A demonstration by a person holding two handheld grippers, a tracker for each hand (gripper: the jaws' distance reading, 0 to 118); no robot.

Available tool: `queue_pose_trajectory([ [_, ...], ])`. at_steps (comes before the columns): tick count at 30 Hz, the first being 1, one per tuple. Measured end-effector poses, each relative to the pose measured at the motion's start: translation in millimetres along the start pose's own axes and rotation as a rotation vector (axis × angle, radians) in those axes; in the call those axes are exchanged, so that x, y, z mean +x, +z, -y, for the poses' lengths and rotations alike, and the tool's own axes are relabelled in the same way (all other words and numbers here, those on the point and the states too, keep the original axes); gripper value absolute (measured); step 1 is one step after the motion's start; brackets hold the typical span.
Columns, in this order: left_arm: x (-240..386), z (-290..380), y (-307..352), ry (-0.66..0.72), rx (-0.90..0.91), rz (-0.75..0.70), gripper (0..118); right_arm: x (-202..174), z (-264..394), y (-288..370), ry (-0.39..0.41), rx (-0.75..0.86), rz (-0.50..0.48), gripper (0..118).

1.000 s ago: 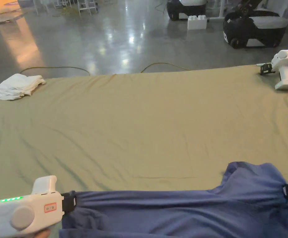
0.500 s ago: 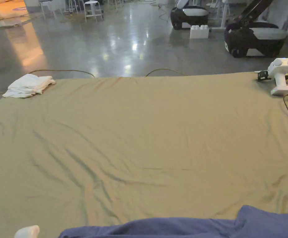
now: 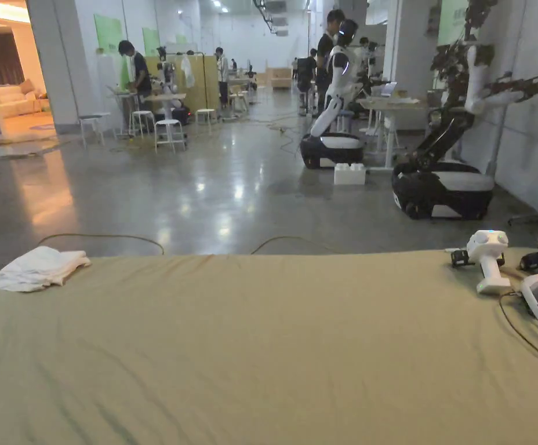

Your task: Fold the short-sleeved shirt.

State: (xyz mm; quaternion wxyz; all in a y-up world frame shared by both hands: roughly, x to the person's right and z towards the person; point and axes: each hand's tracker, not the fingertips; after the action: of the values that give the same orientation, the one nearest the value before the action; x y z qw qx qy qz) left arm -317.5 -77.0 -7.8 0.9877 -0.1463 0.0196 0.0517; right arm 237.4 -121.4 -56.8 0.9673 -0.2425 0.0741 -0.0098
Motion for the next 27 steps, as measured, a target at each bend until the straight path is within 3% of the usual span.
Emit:
queue_pose_trajectory([
  [3, 32, -24, 22, -0.115, 0.131, -0.085, 96, -25, -26, 26, 0.065, 0.149, -0.006, 68],
  [7, 64, -36, 40, -0.181, 0.219, -0.026, 95, -48, -50, 48, 0.085, 0.278, -0.017, 66],
  [9, 80, -37, 47, -0.189, 0.228, -0.006, 89, -52, -58, 57, 0.064, 0.312, -0.031, 50],
  [10, 87, -36, 50, -0.198, 0.237, -0.005, 78, -55, -60, 61, 0.058, 0.334, -0.035, 31],
  [11, 93, -35, 52, -0.212, 0.249, -0.007, 48, -56, -61, 64, 0.054, 0.342, -0.038, 10],
  [12, 99, -34, 54, -0.226, 0.256, -0.020, 20, -57, -63, 68, 0.058, 0.344, -0.051, 9],
  [13, 103, -33, 57, -0.234, 0.264, -0.035, 7, -58, -65, 71, 0.063, 0.343, -0.063, 9],
  [15, 107, -34, 63, -0.226, 0.257, 0.023, 6, -64, -66, 76, 0.080, 0.344, -0.047, 0],
  [27, 91, -47, 58, -0.122, 0.220, 0.073, 3, -57, -59, 80, 0.051, 0.334, -0.070, 0],
])
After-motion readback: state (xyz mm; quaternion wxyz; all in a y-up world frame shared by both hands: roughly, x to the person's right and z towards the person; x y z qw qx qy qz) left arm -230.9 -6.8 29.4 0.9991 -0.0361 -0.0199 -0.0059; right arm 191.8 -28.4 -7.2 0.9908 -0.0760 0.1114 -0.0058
